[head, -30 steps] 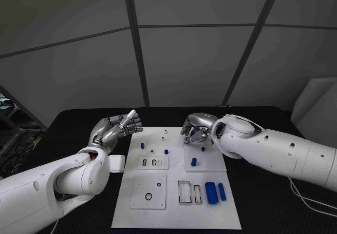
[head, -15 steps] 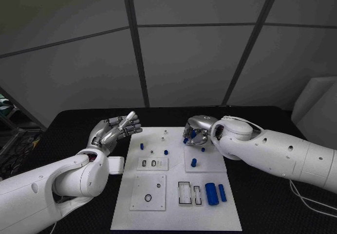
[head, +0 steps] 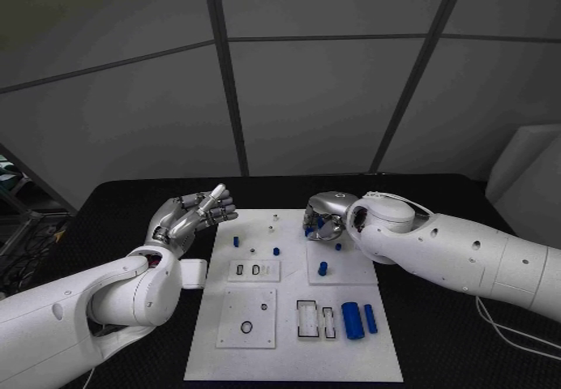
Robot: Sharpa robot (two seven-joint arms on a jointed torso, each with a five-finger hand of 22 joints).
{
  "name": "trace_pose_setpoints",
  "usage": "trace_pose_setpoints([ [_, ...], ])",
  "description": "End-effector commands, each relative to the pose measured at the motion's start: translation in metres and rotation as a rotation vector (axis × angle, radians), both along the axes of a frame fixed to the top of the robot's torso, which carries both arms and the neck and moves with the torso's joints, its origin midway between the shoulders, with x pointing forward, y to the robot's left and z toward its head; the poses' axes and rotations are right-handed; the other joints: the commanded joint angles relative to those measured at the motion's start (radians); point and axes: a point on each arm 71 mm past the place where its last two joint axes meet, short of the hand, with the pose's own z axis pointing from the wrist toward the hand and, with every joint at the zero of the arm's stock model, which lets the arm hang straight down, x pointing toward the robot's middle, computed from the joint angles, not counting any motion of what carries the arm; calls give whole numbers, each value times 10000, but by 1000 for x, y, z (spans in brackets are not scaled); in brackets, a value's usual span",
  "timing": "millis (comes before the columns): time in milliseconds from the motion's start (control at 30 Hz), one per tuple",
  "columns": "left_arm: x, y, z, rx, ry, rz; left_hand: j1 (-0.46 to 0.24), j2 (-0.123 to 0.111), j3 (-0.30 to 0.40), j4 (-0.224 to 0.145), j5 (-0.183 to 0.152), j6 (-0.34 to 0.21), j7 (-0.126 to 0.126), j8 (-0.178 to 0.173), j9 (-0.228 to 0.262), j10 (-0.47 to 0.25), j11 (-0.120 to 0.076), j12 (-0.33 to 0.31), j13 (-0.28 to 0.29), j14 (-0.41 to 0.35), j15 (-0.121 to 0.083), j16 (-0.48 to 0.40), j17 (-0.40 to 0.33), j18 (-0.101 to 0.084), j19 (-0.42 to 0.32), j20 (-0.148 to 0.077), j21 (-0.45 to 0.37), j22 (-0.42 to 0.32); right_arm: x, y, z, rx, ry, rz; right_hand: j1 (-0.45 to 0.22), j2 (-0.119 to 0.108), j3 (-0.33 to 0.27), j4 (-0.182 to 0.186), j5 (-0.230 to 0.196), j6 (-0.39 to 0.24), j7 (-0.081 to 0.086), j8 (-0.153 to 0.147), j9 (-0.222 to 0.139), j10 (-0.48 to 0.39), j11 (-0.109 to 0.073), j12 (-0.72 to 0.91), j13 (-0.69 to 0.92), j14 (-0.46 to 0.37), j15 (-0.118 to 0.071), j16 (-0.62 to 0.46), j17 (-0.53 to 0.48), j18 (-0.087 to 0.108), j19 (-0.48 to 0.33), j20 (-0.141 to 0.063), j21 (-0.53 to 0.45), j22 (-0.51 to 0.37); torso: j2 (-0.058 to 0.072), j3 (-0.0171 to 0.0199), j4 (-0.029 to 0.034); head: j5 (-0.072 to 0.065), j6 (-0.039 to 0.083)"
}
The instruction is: Assemble the parts on the task board
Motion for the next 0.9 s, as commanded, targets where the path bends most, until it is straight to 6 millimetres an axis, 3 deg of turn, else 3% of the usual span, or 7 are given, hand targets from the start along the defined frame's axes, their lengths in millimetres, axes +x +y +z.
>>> trace_pose_setpoints([
  [33, -1, -2, 2, -21, -116, -185, 42, 40, -4, -42, -30, 79, 130, -68, -15, 34, 1, -35, -15, -29, 44, -48, -15, -180, 74, -5, 37, 4, 1, 0, 0, -167, -3, -64, 138, 194, 323, 5, -401, 241, -23, 95, 28, 274, -68, 104, 34, 436, -72, 269, 283, -110, 158, -16, 247, 332, 24, 5, 8, 2, -49],
  [233, 0, -1, 2, -6, -98, -167, 39, 44, -6, -45, -30, 75, 134, -76, -16, 27, 5, -43, -16, -34, 46, -56, -17, -181, 70, -4, 35, 2, 2, -1, 5, 176, -577, -282, 446, 368, 862, -138, -677, 561, -40, 195, 64, 606, -152, 147, 71, 352, -146, 422, 359, -133, 167, -62, 439, 543, 21, 14, -2, 35, -62],
  [333, 0, 0, 2, 9, -80, -146, 41, 51, -7, -52, -28, 71, 141, -87, -17, 18, 10, -54, -17, -40, 50, -67, -19, -183, 66, -3, 32, -1, 1, 0, 8, 385, -845, -267, 482, 342, 989, -188, -676, 609, -29, 202, 64, 655, -155, 131, 72, 333, -151, 477, 406, -143, 171, -60, 501, 612, 27, 18, -1, 47, -45],
  [500, 0, 1, 2, 32, -79, -101, 42, 52, -15, -70, -29, 54, 156, -113, -21, -10, 22, -80, -20, -45, 56, -85, -20, -184, 62, -1, 30, -5, -3, 2, 15, 842, -1331, -261, 460, 260, 1113, -225, -599, 624, -13, 185, 54, 672, -142, 87, 67, 315, -141, 540, 445, -151, 162, -52, 569, 683, 20, -4, -32, 44, 2],
  [900, 0, 1, 2, 33, -90, -94, 32, 48, -43, -111, -30, 10, 169, -180, -25, -102, 46, -158, -26, -42, 69, -125, -21, -186, 61, 5, 31, -16, 11, 22, 24, 1475, -1836, -567, 388, 153, 1230, -235, -558, 620, 16, 152, 40, 668, -118, 25, 58, 304, -120, 624, 507, -151, 128, -37, 626, 726, 66, 10, 13, 8, 80],
])
